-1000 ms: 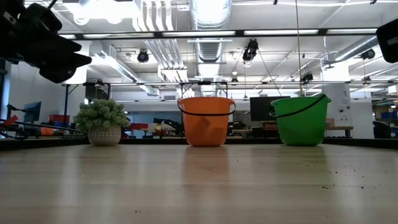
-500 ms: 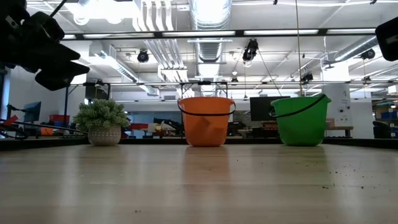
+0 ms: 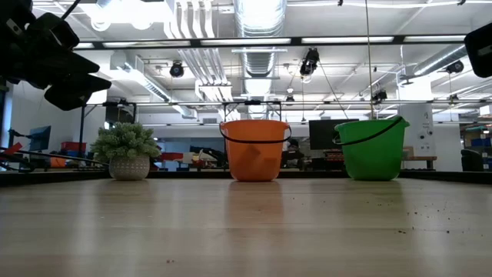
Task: Organize candy in baskets
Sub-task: Return to Home Position
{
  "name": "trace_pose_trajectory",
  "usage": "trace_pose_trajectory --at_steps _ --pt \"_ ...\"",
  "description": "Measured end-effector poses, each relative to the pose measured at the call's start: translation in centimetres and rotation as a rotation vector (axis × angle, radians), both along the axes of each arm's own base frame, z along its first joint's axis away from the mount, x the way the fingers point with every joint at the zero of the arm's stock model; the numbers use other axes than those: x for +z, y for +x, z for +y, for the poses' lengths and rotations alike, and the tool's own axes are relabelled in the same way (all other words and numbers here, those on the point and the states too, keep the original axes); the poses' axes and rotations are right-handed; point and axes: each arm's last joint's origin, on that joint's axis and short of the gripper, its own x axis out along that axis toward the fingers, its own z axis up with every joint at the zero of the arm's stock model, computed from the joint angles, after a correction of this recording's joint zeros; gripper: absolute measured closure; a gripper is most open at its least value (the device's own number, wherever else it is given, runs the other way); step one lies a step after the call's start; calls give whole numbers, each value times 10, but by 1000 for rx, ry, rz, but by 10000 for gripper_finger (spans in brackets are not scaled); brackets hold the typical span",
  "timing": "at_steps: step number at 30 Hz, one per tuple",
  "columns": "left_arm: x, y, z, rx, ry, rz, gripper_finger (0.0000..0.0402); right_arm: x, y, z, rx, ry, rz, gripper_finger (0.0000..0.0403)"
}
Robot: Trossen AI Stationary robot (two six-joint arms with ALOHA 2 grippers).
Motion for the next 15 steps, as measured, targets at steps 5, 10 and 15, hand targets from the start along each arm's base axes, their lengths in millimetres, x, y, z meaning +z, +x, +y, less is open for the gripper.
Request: trace_pose_trajectory --at_steps 5,10,15 --pt "0 0 0 0 0 0 240 0 0 0 0 0 0 275" --pt "0 0 0 0 0 1 240 0 0 0 0 -1 0 275" --pt "-9 2 0 5 -27 16 240 0 0 0 0 -1 1 275"
